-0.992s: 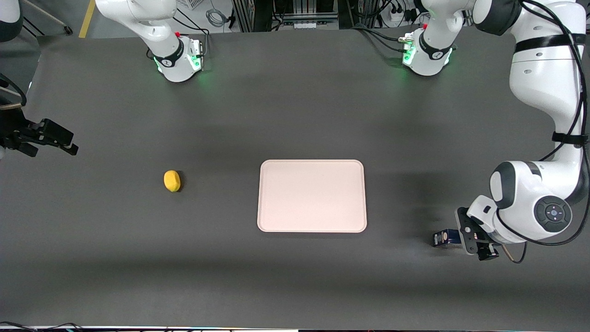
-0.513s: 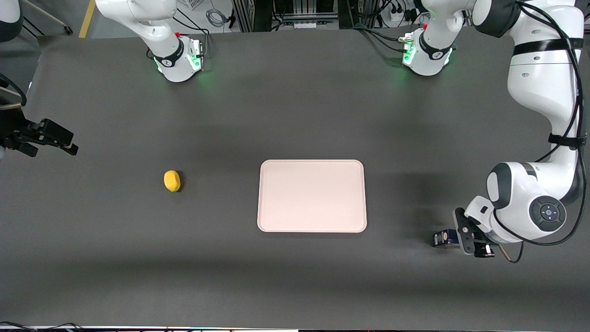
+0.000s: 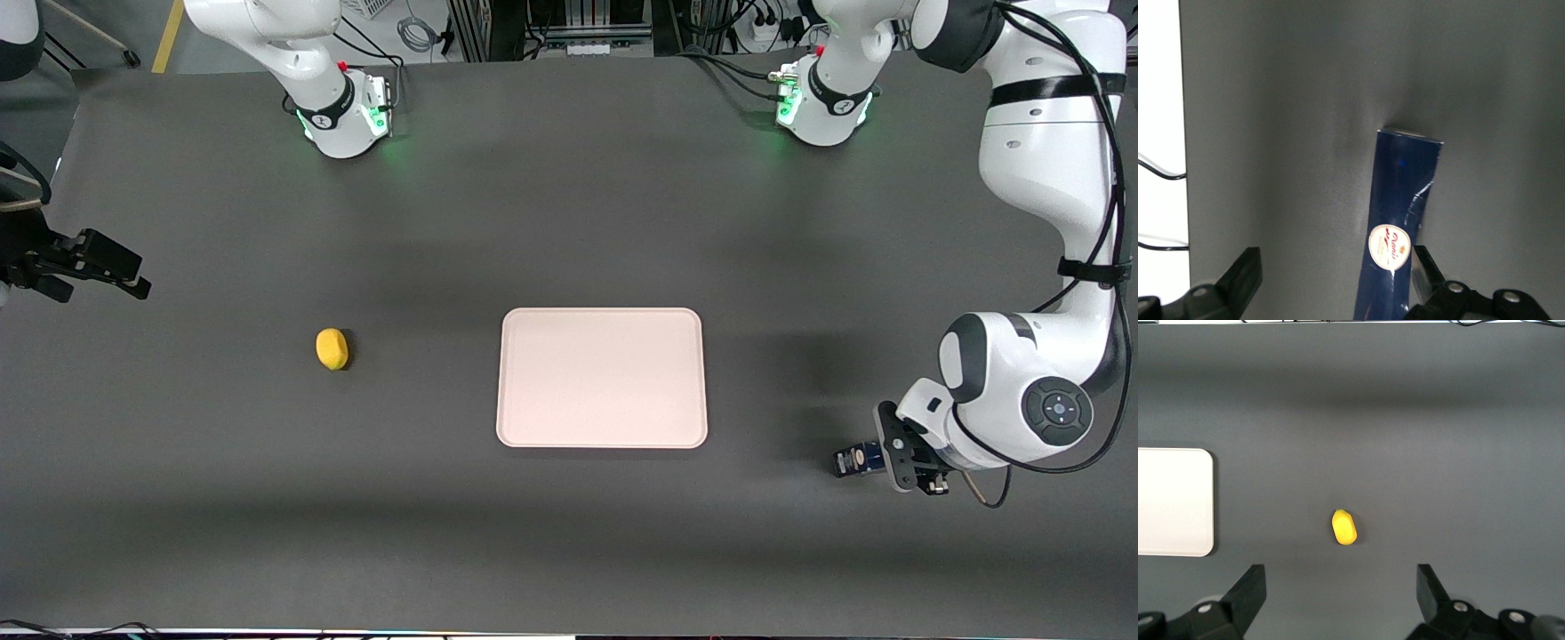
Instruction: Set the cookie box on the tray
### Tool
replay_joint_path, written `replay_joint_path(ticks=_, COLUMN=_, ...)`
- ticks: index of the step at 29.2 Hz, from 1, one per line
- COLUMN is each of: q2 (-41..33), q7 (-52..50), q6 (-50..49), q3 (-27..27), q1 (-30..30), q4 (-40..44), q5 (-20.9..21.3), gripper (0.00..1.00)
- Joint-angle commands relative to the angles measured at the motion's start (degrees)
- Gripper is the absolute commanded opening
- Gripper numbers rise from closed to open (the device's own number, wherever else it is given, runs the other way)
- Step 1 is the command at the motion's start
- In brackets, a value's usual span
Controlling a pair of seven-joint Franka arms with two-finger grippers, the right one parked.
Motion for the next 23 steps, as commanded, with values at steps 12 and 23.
replay_joint_path(ticks=12, q2=-7.3, q7=0.0, q6=-16.2, q3=0.1, q1=-0.7, q4=6.0, q5=-1.0, gripper=0.10)
replay_joint_path(ticks=23, q2=-9.0, q7=-15.4, q6=-18.3, q3=-3.7, q1=-0.8, q4=7.7, q5=-2.4, gripper=0.08)
